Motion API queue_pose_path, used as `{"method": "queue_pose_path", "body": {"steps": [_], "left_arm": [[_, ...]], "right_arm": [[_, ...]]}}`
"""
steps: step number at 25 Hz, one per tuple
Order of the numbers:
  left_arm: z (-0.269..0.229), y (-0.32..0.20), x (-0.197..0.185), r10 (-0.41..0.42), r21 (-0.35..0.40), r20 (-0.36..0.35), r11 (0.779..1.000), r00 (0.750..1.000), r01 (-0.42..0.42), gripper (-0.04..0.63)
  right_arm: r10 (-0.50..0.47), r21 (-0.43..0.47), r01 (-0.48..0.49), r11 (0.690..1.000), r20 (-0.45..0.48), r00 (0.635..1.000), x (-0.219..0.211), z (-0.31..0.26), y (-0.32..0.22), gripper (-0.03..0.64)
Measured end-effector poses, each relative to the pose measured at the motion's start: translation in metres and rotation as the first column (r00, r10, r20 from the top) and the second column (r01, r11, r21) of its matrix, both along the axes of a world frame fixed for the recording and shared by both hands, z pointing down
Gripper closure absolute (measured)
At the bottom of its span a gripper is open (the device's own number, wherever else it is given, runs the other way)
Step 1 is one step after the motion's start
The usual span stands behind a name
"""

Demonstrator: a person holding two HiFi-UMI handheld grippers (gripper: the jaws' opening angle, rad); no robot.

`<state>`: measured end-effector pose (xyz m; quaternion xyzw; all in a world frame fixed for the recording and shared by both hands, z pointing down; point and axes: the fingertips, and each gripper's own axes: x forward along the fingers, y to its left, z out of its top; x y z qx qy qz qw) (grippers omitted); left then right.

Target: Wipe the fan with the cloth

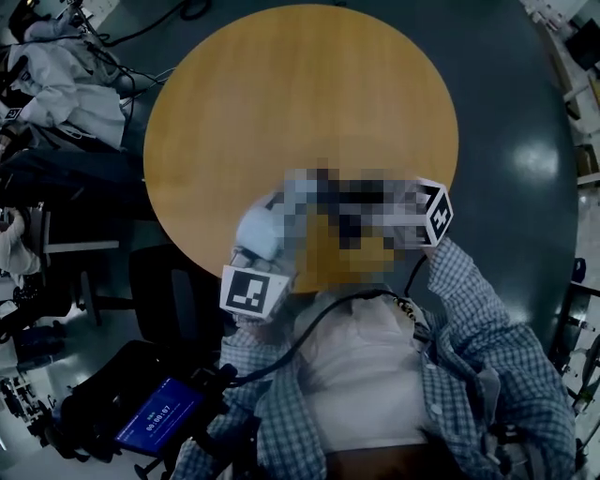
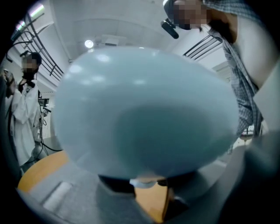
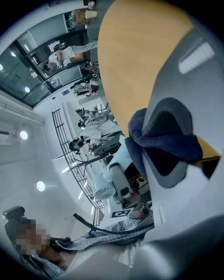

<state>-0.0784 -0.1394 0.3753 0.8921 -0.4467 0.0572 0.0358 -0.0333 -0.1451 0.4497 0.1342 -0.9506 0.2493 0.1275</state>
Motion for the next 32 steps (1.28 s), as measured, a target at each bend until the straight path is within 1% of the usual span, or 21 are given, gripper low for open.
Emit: {"method": "queue_pose_path", "body": {"steps": [3,5,6,10,14,19,22,28,32], "left_arm": [[0.024,-0.01,0.0,0.003,-0.024,0.006,1.0,1.0,-0.003,0.453],[0.043,-0.014,0.0,-0.004,-0.033,0.022,0.999,1.0,0.004,0.453],[0.055,-0.015,0.0,-0.002,-0.052,0.037,0.999,0.999,0.004,0.453],[0.105,-0.014,0.001,0.013,-0.165,0.087,0.986,0.996,0.001,0.453],[0.139,-0.002,-0.001,0.025,-0.266,0.13,0.964,0.991,0.011,0.453],[0.166,0.012,-0.003,0.061,-0.345,0.204,0.938,0.977,0.013,0.453],[0.171,0.014,0.001,0.084,-0.368,0.234,0.93,0.969,0.008,0.453],[0.175,0.013,0.007,0.116,-0.372,0.273,0.928,0.955,-0.006,0.453],[0.179,0.011,0.014,0.154,-0.368,0.305,0.929,0.94,-0.033,0.453]], "right_arm": [[0.099,-0.07,-0.097,0.993,0.029,0.995,0.014,0.009,0.001,0.535],[0.175,-0.109,-0.17,0.979,0.04,0.984,0.025,0.012,-0.001,0.535],[0.212,-0.12,-0.206,0.971,0.031,0.977,0.031,0.017,-0.002,0.535],[0.323,-0.138,-0.329,0.934,-0.066,0.944,0.047,0.053,-0.01,0.535],[0.384,-0.158,-0.402,0.902,-0.136,0.913,0.05,0.079,-0.008,0.535],[0.401,-0.147,-0.436,0.888,-0.216,0.89,0.042,0.106,0.0,0.534],[0.396,-0.094,-0.434,0.896,-0.273,0.877,0.039,0.117,0.002,0.534],[0.362,0.042,-0.376,0.926,-0.39,0.847,0.029,0.134,0.008,0.531],[0.354,0.075,-0.356,0.932,-0.414,0.839,0.027,0.137,0.008,0.521]]}}
